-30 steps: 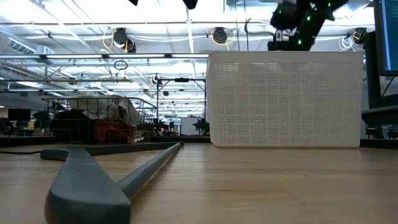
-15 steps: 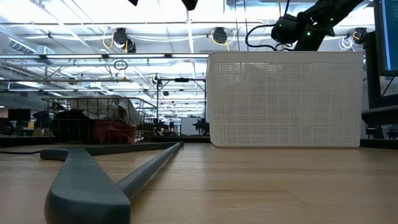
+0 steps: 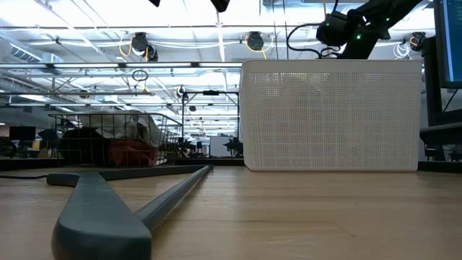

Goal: Pick & Place Cloths
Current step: Put the blue polo shirt into the white bin, then return to Home Position

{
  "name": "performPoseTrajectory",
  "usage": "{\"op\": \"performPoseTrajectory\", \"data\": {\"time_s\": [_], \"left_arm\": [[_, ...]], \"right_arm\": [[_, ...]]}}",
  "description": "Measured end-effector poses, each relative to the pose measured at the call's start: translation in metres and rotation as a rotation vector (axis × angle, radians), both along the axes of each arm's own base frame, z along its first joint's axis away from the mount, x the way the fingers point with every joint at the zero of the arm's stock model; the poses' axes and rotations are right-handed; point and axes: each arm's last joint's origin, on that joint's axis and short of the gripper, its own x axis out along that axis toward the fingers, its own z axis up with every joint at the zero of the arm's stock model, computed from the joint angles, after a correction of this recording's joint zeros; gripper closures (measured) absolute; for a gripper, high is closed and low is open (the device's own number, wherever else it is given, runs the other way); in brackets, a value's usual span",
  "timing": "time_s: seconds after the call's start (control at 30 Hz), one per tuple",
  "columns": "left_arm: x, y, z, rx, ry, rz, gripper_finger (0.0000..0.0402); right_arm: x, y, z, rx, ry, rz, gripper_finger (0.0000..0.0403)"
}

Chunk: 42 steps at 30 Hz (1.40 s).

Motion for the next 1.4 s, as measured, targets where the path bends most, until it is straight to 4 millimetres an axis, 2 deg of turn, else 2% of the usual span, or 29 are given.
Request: {"op": "performPoseTrajectory", "data": {"time_s": [0.13, 0.3, 0.57, 0.73, 0.93, 1.1, 1.27, 1.4], "left_arm": [[0.0, 0.0, 0.0, 0.005, -0.004, -0.001, 0.0231], [0.0, 0.001, -0.001, 0.002, 0.008, 0.001, 0.0231], [-0.003, 0.002, -0.013, -0.08, 0.181, 0.022, 0.0231], [-0.003, 0.002, -0.016, -0.054, 0.188, 0.014, 0.0231], [-0.005, 0.0, -0.016, 0.029, 0.107, -0.098, 0.0231], [-0.007, -0.002, -0.02, 0.056, 0.128, -0.125, 0.0231], [-0.016, -0.015, -0.008, 0.114, 0.112, -0.007, 0.0231], [-0.023, -0.032, -0.011, 0.17, 0.145, 0.149, 0.0231]], "right_arm": [[-0.005, 0.01, 0.013, -0.066, -0.015, 0.0, 0.0191], [-0.012, 0.029, 0.036, -0.122, -0.146, 0.042, 0.0182], [-0.027, 0.068, 0.073, -0.21, -0.436, 0.106, 0.0197], [-0.034, 0.094, 0.086, -0.116, -0.643, 0.23, 0.0213], [-0.038, 0.116, 0.092, 0.033, -0.763, 0.404, 0.0229], [-0.043, 0.132, 0.086, 0.209, -0.744, 0.512, 0.0237], [-0.05, 0.144, 0.079, 0.303, -0.704, 0.511, 0.0238], [-0.053, 0.15, 0.082, 0.313, -0.73, 0.542, 0.0237]]}}
